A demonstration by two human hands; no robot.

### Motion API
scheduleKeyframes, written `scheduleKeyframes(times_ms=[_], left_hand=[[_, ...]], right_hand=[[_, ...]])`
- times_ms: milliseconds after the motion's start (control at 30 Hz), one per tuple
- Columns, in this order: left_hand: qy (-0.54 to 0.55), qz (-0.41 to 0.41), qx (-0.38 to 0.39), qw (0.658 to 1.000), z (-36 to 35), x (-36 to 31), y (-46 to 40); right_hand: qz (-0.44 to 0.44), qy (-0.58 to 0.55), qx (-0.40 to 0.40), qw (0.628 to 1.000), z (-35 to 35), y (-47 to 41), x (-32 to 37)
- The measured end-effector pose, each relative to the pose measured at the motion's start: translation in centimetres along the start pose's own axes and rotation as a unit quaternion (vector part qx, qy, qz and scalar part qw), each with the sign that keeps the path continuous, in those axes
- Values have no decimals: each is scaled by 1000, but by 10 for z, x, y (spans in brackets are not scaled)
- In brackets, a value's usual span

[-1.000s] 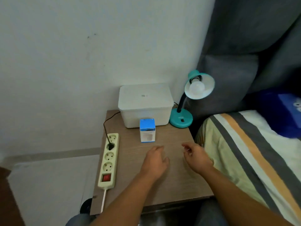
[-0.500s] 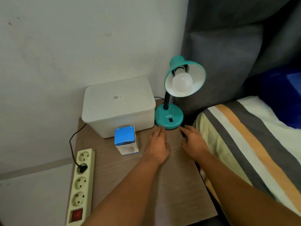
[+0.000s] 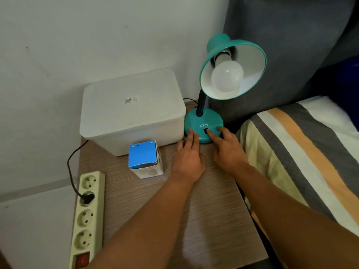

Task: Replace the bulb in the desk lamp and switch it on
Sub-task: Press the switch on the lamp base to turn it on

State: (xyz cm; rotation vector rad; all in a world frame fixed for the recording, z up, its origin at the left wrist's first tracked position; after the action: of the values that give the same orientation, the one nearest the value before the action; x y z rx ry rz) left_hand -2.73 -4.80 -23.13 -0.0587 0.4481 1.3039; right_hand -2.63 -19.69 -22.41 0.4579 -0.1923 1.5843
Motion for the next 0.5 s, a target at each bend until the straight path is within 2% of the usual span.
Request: scheduleKeyframes(times_ms=[200,367,500], left_hand=[[-7,-6,8,1000,-1,1,-3],[-20,22,-15,999,-1,-3,-1],[-28,22,2,999,0,-2,-4]], right_hand=[[2,1,-26,1000,-1,-4,0],[-17,-6,-29,999,-2,-2,2],[-18,20,-26,999,-2,-2,4]])
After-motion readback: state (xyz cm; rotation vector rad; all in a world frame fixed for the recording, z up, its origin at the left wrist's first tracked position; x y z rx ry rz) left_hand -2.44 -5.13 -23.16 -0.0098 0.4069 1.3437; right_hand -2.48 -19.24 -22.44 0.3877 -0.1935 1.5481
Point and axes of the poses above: each hand's wrist, its own y-axis away from the middle knuckle, its own z-axis out of the back of the hand, x = y × z, the point moved 1 cm from there along -y, towards the middle knuckle, and after that the axes turned 5 degrees about x, right-handed, at the moved point
